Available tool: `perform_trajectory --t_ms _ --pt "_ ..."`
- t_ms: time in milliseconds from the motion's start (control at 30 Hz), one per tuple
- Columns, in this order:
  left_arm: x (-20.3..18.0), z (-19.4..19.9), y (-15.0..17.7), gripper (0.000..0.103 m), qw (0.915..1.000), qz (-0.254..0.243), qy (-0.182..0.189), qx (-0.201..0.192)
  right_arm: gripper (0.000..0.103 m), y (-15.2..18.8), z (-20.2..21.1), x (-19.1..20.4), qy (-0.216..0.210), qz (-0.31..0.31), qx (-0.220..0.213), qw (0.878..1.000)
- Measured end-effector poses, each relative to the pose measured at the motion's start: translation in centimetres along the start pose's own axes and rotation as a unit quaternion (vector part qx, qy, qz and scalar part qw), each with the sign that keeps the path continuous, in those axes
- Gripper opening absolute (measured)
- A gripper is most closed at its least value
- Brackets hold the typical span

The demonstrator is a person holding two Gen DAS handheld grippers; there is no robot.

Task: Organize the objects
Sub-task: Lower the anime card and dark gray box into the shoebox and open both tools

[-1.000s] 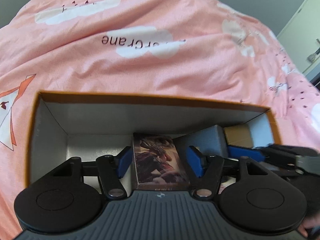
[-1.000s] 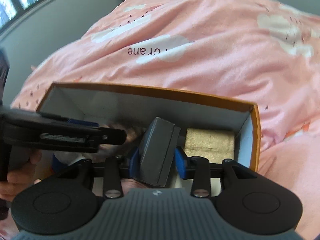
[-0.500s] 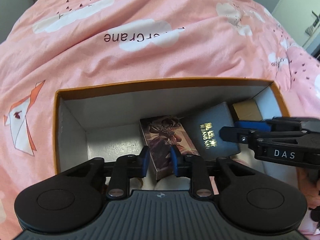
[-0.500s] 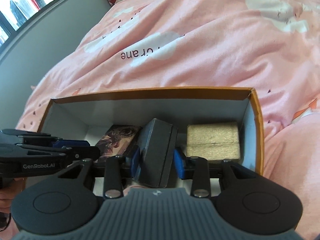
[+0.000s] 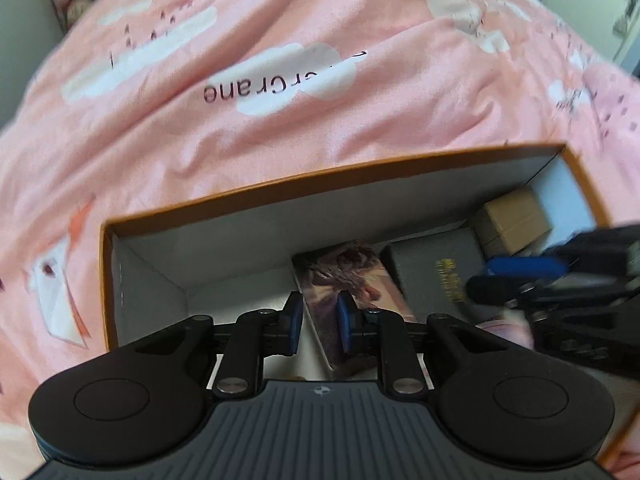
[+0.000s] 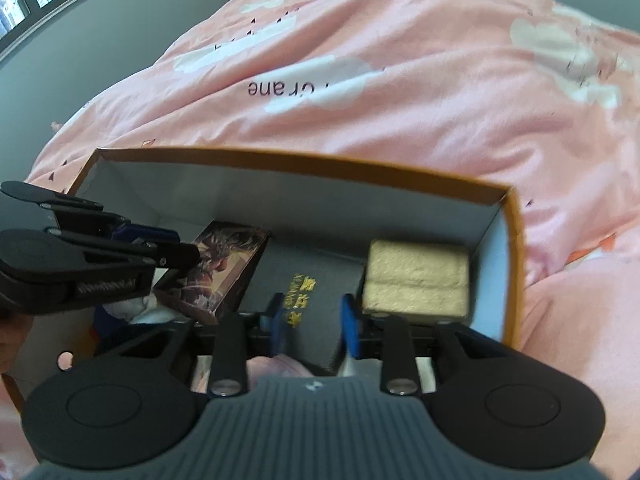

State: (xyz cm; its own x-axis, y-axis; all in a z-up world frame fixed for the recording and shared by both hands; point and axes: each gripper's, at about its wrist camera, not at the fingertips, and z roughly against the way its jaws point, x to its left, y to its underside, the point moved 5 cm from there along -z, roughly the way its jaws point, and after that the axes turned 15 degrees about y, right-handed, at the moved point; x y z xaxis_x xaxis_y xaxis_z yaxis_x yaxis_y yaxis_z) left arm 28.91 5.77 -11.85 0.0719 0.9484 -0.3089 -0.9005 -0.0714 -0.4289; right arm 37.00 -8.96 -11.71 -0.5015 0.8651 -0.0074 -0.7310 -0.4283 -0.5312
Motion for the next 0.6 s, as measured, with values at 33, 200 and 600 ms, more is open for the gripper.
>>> perform_trajectory --t_ms 33,200,600 --pt "0.3 0.4 0.0 0.024 0.9998 0.012 0.015 -0.001 0.024 0.1 -0.3 0.0 -0.004 -0.002 0.004 1.0" --pt "0.4 1.9 0.6 0.029 0.9994 0.01 0.032 0.01 0.026 0.7 -0.5 0.2 -0.001 0.0 -0.002 1.0" --pt "-0.4 1.7 3.0 0.033 0.9969 0.04 0.067 0.003 0.027 0.8 1.5 3.2 -0.07 -0.011 -0.009 0.997"
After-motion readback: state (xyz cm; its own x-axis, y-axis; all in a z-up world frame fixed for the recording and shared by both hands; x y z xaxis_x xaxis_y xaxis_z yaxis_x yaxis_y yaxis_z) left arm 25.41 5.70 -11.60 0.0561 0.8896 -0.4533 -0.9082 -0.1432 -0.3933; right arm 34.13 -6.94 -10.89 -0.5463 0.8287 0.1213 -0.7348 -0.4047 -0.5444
